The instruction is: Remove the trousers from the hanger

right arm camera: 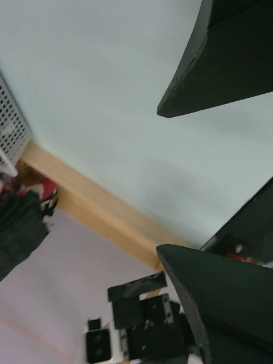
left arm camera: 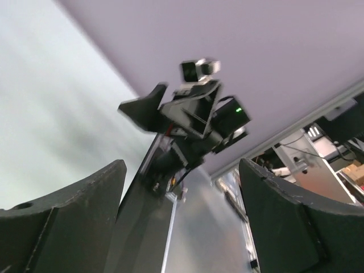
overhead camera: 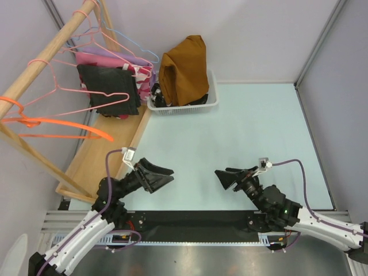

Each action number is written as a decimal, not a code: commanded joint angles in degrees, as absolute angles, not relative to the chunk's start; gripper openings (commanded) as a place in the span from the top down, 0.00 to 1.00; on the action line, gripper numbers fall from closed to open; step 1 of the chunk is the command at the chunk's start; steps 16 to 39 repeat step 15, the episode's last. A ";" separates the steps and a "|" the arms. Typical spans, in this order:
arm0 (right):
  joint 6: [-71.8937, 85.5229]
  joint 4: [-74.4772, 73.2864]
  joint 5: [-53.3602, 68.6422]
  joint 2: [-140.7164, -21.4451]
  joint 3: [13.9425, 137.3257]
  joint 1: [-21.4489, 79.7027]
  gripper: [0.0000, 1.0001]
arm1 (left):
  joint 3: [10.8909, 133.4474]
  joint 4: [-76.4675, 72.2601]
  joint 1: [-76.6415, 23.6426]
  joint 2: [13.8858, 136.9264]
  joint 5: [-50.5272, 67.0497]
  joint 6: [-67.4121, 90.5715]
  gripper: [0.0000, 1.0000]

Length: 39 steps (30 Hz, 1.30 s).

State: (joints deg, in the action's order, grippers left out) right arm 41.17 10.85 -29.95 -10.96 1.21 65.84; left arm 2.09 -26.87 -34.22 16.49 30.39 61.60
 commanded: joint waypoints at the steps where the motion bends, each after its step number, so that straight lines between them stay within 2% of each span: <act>1: 51.05 7.77 -42.59 -6.95 -5.01 69.16 0.00 | -9.05 -34.29 -34.72 12.22 26.81 63.20 0.13; 5: 58.17 1.08 -47.19 -8.08 -4.75 70.75 0.00 | -9.14 -32.78 -34.63 14.22 27.77 61.79 0.12; 11: 60.47 0.44 -48.51 -11.24 -4.83 71.98 0.00 | -9.14 -30.68 -34.63 16.18 28.65 60.74 0.10; 39: 61.26 0.53 -48.08 -11.95 -4.83 72.16 0.00 | -9.23 -31.10 -34.63 16.17 28.47 61.87 0.07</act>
